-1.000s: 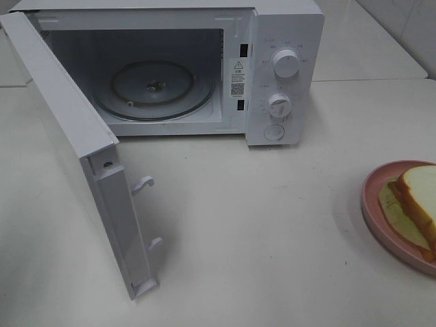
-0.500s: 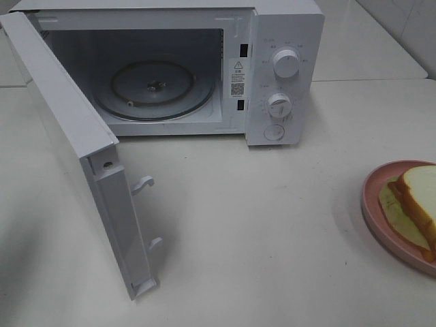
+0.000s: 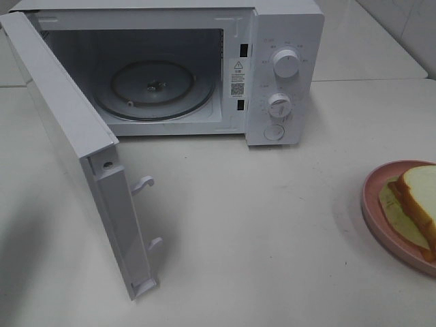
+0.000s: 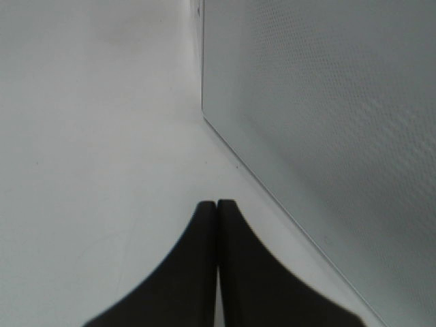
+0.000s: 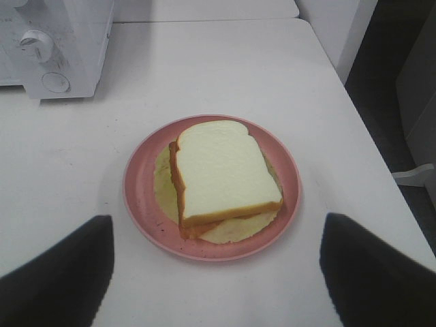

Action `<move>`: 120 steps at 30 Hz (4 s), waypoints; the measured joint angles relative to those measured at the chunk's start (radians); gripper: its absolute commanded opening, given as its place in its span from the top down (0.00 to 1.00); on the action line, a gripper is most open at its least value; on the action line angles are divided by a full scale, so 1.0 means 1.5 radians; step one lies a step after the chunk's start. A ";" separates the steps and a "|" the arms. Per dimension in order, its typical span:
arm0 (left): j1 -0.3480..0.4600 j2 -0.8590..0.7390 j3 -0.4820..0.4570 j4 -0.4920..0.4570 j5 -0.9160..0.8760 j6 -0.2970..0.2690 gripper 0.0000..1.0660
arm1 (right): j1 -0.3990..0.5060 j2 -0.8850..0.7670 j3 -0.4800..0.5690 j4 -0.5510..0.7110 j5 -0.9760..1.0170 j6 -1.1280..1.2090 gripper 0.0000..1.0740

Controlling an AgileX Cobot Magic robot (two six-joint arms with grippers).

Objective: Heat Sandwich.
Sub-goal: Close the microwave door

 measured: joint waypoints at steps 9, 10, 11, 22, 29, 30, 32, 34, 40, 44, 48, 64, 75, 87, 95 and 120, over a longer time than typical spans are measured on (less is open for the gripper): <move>0.000 0.092 0.059 0.033 -0.261 0.000 1.00 | 0.000 0.000 0.000 0.000 0.000 0.000 0.29; 0.000 0.100 0.071 0.038 -0.297 0.000 1.00 | 0.000 0.000 0.000 0.000 0.000 0.000 0.29; 0.000 0.114 0.089 0.051 -0.355 0.000 1.00 | 0.000 0.000 0.000 0.000 0.000 0.000 0.29; 0.000 0.177 0.129 0.101 -0.545 0.000 1.00 | 0.000 0.000 0.000 0.000 0.000 0.000 0.29; 0.000 0.214 0.129 0.172 -0.612 -0.001 1.00 | 0.000 0.000 0.000 0.000 0.000 0.000 0.30; 0.000 0.219 0.129 0.181 -0.619 -0.001 1.00 | 0.000 0.000 0.000 0.000 0.000 0.000 0.30; 0.000 0.223 0.129 0.187 -0.626 -0.001 1.00 | 0.000 0.000 0.000 0.000 0.000 0.000 0.30; -0.001 0.235 0.129 0.198 -0.645 -0.007 1.00 | 0.000 0.000 0.000 0.000 0.000 0.000 0.30; -0.020 0.254 0.128 0.203 -0.671 -0.024 1.00 | 0.000 0.000 0.000 0.000 0.000 0.000 0.30; -0.037 0.271 0.127 0.204 -0.675 -0.026 1.00 | 0.000 0.000 0.000 0.000 0.000 0.000 0.30; -0.061 0.285 0.117 0.193 -0.673 -0.027 1.00 | 0.000 0.000 0.000 0.000 0.000 0.000 0.30; -0.208 0.376 0.027 0.107 -0.677 0.014 1.00 | 0.000 0.000 0.000 0.000 0.000 0.000 0.30; -0.313 0.454 -0.059 -0.013 -0.675 0.063 1.00 | 0.000 0.000 0.000 0.000 0.000 0.000 0.30; -0.363 0.508 -0.134 -0.086 -0.671 0.083 1.00 | 0.000 0.000 0.000 0.000 0.000 -0.006 0.30; -0.386 0.541 -0.202 -0.130 -0.643 0.119 1.00 | 0.000 0.000 0.000 0.000 0.000 -0.006 0.30; -0.400 0.621 -0.377 -0.119 -0.525 0.122 1.00 | 0.000 0.000 0.000 0.000 0.000 -0.006 0.30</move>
